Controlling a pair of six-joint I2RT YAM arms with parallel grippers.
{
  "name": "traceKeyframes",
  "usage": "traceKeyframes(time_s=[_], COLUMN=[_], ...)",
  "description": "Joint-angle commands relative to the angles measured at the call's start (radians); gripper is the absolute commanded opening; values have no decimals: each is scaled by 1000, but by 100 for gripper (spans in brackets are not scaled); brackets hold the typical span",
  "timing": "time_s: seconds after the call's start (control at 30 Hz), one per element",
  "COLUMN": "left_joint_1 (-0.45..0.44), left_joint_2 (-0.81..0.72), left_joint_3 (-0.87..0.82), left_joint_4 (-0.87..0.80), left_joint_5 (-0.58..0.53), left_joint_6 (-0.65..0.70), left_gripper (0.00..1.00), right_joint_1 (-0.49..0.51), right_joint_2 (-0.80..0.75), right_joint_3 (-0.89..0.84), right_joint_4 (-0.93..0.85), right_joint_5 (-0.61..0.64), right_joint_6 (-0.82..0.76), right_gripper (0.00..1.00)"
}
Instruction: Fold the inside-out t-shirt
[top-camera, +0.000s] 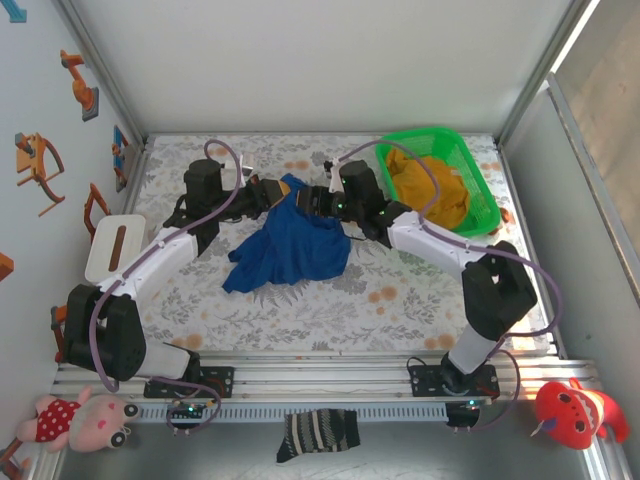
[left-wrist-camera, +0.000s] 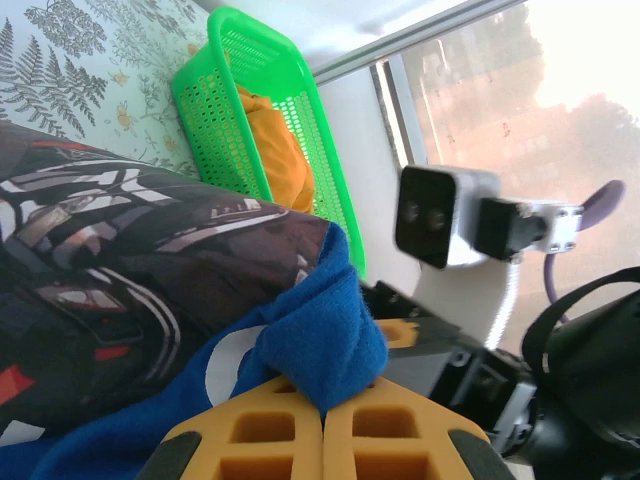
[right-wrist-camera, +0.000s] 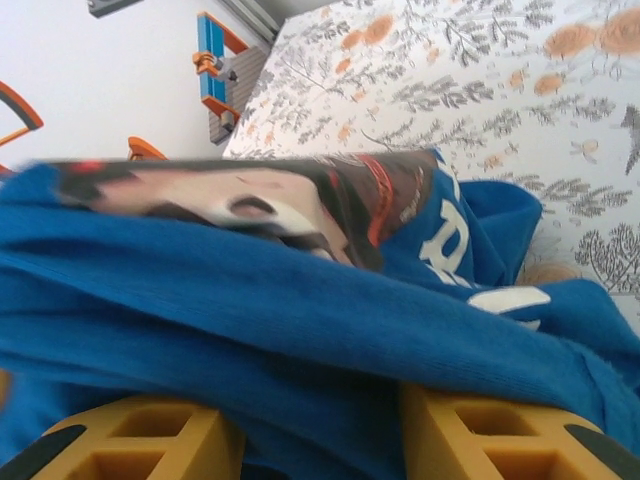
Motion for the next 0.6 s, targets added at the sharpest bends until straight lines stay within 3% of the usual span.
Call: traceKeyframes(time_s=[0.0,0.03,0.13,0.17,0.33,0.53,0.57], left_joint_1=[6,7,13,17,74,134,135], left_joint_2=[-38,-38,-38,-36,-13,116,141], left_joint_3=[31,31,26,21,-20,-26,-10], left_joint_4=[43,43,36,29,-70,-129,-136], left_joint_5=[29,29,29,28,-32,-112,-111], left_joint_6=[-15,-17,-12,-4,69,160,181], left_gripper=[0,0,0,0,0,0,7], right_joint_1=[10,10,8,7,-11,-54,-58], right_joint_2=[38,44,45,37,-86,-195,-198], right_joint_3=[-26,-23,-1,12,37,20,12], right_joint_4=[58,60,39,20,-66,-16,27], right_joint_5=[-10,-11,-17,-27,-73,-285,-332], right_joint_6=[30,30,13,1,-62,-62,-47], right_gripper=[40,36,3,0,0,0,0])
